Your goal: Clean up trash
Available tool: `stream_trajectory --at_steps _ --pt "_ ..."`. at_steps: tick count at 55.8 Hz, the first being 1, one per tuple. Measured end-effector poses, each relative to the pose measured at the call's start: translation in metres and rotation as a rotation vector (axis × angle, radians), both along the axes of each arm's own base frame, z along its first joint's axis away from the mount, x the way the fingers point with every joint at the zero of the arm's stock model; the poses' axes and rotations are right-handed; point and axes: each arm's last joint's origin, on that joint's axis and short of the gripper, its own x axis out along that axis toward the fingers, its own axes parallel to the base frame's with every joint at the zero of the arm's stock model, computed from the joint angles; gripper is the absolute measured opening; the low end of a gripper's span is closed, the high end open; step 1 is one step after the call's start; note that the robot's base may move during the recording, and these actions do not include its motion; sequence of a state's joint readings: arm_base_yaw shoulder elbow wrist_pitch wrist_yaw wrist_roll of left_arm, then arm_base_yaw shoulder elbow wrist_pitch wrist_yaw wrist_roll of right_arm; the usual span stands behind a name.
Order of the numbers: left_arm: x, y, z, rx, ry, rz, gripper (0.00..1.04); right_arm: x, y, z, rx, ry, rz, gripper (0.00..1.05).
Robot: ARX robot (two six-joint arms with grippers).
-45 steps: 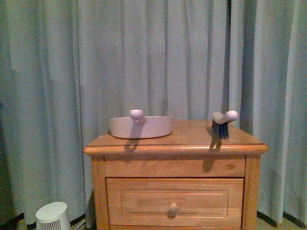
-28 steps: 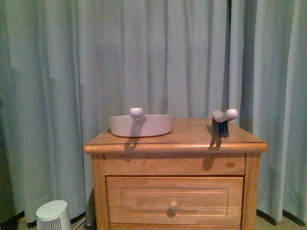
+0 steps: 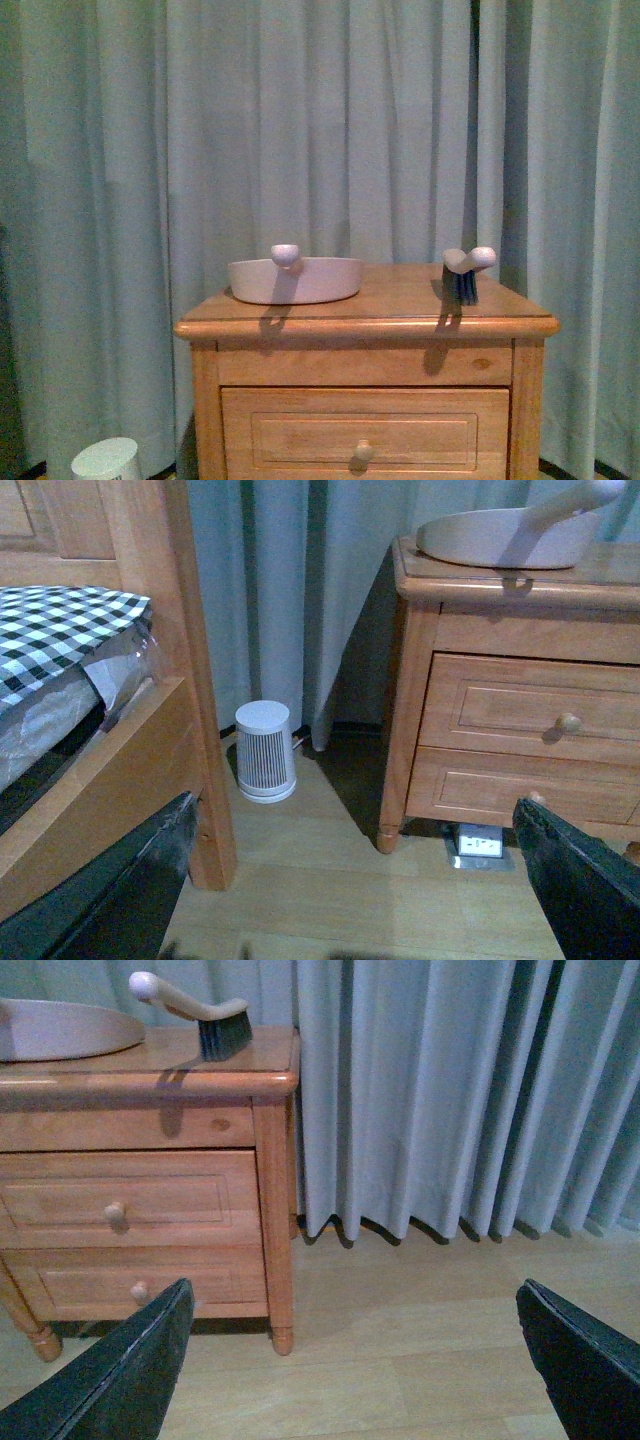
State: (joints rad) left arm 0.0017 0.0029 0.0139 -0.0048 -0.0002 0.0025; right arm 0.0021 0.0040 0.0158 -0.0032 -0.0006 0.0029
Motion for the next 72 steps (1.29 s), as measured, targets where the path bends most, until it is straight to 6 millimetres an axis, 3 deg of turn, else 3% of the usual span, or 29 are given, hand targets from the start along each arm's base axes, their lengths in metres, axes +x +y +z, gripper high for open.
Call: stream_trajectory --at_steps 72 --pt "0.0000 0.0000 0.0000 0.000 0.000 0.000 0.97 0.0000 0.0000 0.0000 0.000 0.000 0.000 0.97"
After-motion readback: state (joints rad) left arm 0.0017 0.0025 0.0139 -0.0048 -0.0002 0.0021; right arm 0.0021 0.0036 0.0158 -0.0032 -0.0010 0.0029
